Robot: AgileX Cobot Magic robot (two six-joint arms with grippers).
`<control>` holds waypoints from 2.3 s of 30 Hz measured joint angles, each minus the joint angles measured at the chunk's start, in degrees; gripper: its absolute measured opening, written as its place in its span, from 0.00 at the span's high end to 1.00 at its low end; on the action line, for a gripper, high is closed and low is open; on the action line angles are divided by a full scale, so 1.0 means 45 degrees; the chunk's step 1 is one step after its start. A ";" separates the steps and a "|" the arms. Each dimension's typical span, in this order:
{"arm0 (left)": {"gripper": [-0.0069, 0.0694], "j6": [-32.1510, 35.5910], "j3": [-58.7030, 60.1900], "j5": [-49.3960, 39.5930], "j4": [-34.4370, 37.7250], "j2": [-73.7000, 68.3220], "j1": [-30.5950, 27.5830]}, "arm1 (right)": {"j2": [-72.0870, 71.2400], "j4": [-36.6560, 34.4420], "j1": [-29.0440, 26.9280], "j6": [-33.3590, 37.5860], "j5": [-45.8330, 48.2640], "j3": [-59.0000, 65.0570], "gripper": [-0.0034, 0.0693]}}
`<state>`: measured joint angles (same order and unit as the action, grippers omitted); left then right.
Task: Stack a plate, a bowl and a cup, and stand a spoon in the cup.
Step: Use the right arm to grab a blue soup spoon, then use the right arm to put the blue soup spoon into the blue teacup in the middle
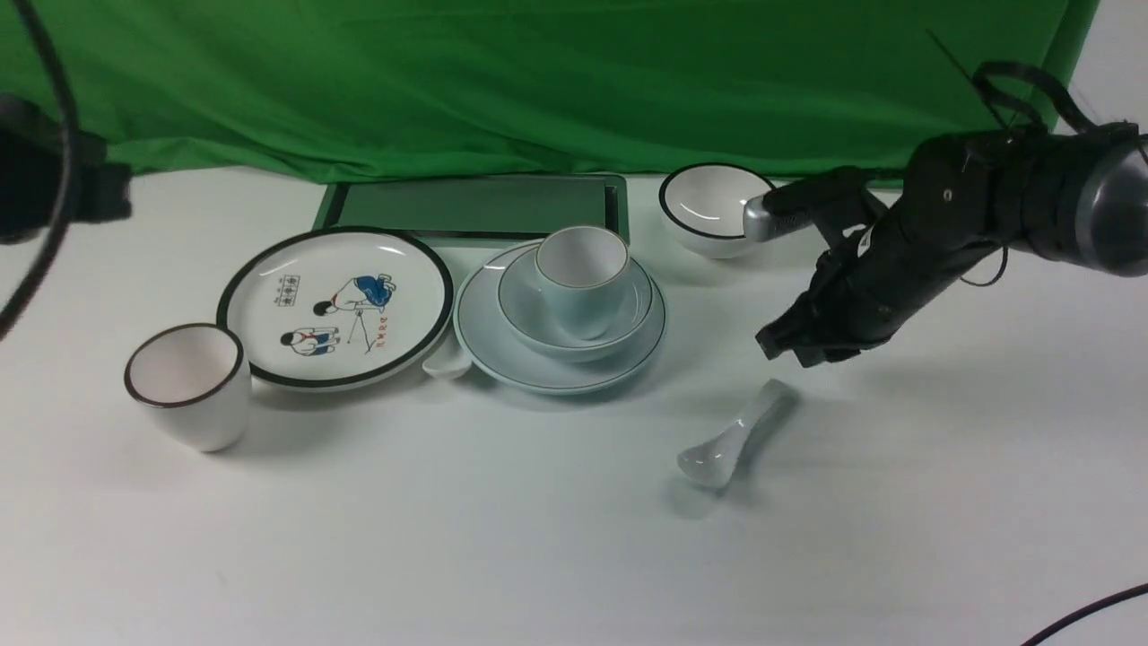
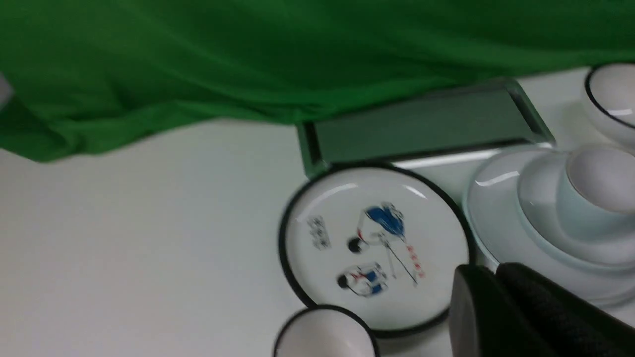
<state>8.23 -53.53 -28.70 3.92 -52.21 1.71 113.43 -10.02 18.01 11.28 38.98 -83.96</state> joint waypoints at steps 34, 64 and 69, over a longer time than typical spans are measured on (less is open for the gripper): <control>0.92 -0.1531 0.3098 0.4280 -0.0603 0.2069 0.0000 | 0.1470 -0.0706 0.1356 -0.4685 0.0111 -0.0532 0.74; 0.92 -0.1531 0.3098 0.4610 -0.0192 0.2048 0.0000 | 0.2131 -0.0964 0.3481 -0.1120 -1.5400 -0.0409 0.73; 0.92 -0.1508 0.3098 0.4610 -0.0289 0.2048 0.0000 | 0.1917 -0.0979 0.3481 -0.0948 -1.4971 -0.0409 0.56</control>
<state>1.44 -39.59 -7.96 2.62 -43.00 1.71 122.06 -14.42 33.68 7.02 -28.39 -85.80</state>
